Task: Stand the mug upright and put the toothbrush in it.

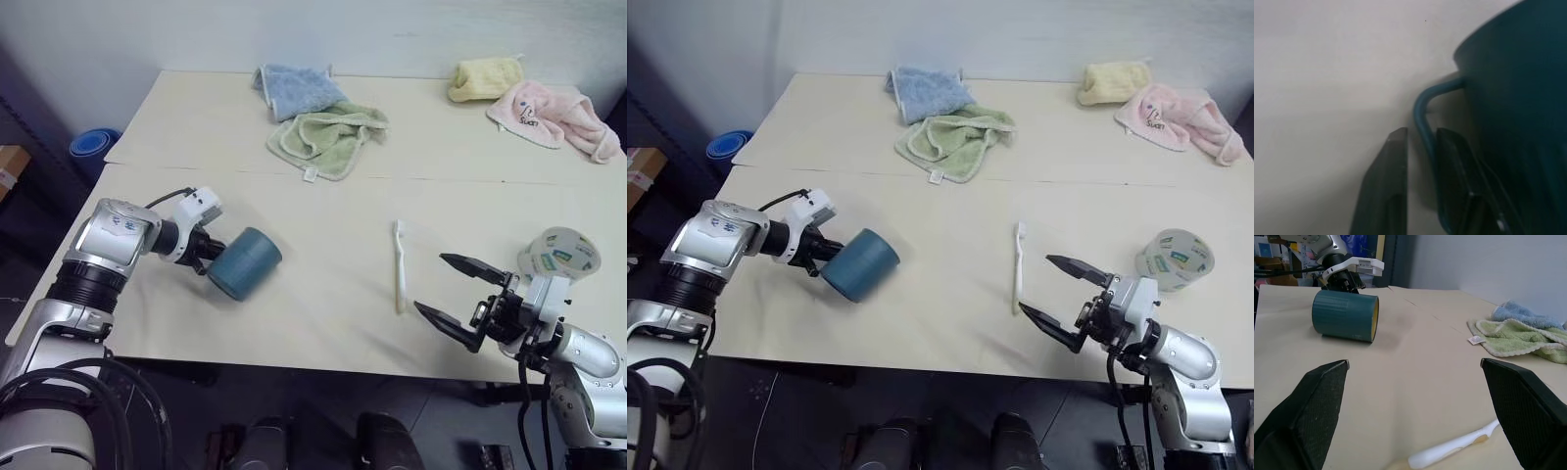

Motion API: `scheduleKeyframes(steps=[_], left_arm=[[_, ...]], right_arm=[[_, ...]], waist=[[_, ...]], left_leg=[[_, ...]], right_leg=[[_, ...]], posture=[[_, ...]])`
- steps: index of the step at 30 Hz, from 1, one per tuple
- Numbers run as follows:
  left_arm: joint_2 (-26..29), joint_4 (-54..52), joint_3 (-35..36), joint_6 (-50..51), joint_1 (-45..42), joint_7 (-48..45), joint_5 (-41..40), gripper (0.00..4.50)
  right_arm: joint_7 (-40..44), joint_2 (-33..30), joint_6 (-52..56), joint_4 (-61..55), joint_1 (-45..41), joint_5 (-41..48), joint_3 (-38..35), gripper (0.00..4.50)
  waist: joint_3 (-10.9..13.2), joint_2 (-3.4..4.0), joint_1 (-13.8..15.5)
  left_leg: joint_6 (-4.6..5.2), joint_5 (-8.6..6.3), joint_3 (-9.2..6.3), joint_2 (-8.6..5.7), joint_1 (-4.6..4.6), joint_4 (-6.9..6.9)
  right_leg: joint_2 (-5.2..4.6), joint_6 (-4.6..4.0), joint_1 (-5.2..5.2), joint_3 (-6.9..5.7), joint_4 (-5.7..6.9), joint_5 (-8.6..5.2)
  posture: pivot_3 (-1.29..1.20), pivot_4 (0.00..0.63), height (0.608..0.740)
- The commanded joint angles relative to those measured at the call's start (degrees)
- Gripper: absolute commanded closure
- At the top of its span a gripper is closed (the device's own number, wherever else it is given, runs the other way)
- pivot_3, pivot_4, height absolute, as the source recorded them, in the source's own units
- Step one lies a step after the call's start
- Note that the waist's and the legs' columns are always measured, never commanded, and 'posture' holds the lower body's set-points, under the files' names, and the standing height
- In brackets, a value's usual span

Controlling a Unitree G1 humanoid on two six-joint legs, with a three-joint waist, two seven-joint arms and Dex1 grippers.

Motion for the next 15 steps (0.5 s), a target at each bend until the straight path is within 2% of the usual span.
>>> scheduleKeyframes(steps=[1,3,5,7,11,15], left_arm=[[-2.1,-2.3,2.1,-0.1,3.3,1.4,-0.9,4.49],[-5.6,-4.8,9.3,-0.3,4.1,4.3,-5.0,4.49],[-11.1,-8.8,17.0,-5.8,5.4,7.9,-9.4,4.49],[-16.9,-12.8,21.3,-12.6,7.0,10.4,-12.3,4.49],[-29.4,-12.8,24.1,-27.9,9.2,18.9,-12.1,4.49],[-39.5,-5.0,20.7,-51.2,10.2,28.1,-3.8,4.49]], right_arm=[[0.5,0.1,-2.6,1.3,0.8,0.5,-2.3,0.0],[0.5,0.0,-3.8,2.5,2.1,0.5,-3.4,0.0],[0.4,-0.1,-5.2,3.4,3.8,0.3,-4.8,0.0],[-0.1,0.0,-5.9,4.0,4.9,0.4,-6.1,0.0],[-0.5,0.2,-6.9,4.7,6.6,0.5,-7.3,0.0],[-0.1,0.0,-7.9,4.0,9.4,0.7,-8.4,0.0]], waist=[[0.0,0.0,0.0],[0.0,0.0,0.2],[0.0,-0.02,0.5],[0.1,-0.22,0.5],[0.2,-0.3,0.1],[0.2,-0.3,0.0]], left_leg=[[0.0,0.0,0.0,0.0,0.0,0.01],[0.0,0.0,-0.04,0.0,0.0,0.01],[0.01,0.01,-0.18,-0.01,-0.12,0.08],[0.02,0.01,-0.25,-0.03,-0.19,0.14],[0.01,0.01,-0.23,-0.02,-0.24,0.12],[0.01,0.01,-0.04,-0.01,-0.15,0.0]], right_leg=[[-0.01,0.0,0.0,0.0,0.0,0.0],[-0.01,0.0,0.0,-0.01,0.02,0.0],[-0.04,0.01,0.0,-0.07,-0.01,0.01],[-0.06,0.06,0.0,-0.09,-0.02,0.04],[-0.05,0.1,-0.01,-0.14,-0.13,0.05],[-0.03,0.1,0.0,-0.11,-0.22,0.05]], posture=[[0.0,0.15,0.74],[0.0,0.15,0.74],[0.0,0.15,0.74],[0.0,0.15,0.74],[0.0,0.15,0.74],[0.0,0.15,0.74]])
